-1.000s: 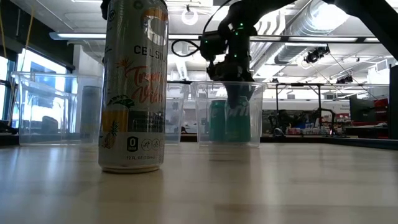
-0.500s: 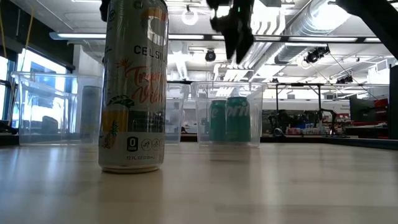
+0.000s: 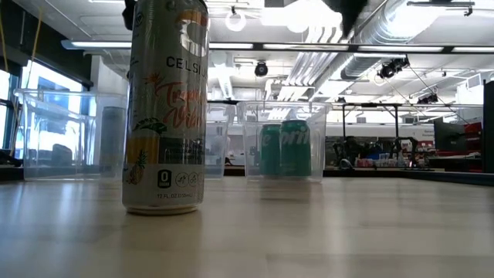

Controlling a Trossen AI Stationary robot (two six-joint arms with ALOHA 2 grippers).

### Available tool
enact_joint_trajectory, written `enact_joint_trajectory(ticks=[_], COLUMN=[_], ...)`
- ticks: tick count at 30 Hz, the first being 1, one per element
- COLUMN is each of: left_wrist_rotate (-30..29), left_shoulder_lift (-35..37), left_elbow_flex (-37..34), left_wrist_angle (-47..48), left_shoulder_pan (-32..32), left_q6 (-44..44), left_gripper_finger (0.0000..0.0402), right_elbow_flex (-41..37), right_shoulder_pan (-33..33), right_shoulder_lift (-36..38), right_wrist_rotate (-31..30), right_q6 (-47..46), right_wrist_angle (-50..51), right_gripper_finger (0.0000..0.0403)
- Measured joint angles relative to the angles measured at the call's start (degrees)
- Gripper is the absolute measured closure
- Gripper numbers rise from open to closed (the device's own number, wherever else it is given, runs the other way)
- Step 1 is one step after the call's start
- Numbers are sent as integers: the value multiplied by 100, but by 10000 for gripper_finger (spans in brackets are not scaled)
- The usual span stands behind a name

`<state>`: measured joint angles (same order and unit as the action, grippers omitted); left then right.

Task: Sort soda cans
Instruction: Put the blue white soda can into the middle transparent bin

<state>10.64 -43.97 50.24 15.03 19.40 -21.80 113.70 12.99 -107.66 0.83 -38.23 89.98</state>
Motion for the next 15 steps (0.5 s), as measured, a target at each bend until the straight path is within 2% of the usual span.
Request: enact_joint_trajectory(ticks=[5,8,12,15], left_wrist_rotate=[323,445,445,452], left_shoulder_lift=[-22,-15,-17,-17], left_elbow_flex=[-1,-1,0,0], left_wrist_angle=[3,2,17,17], left_shoulder_pan=[0,0,0,0], left_q6=[-5,-7,-7,-8], left_gripper_finger=[44,44,44,44], right_elbow_flex=[-1123,-1506,-1839,-2239], right_shoulder_pan=[1214,1797,2275,2572], right_shoulder_lift=[38,133,536,929], right_wrist_rotate=[957,1290,1589,1870], right_q6=[-1860,-2924,-4135,-4980], right_wrist_angle=[10,-3,-100,-678], right_gripper_finger=[37,37,37,37])
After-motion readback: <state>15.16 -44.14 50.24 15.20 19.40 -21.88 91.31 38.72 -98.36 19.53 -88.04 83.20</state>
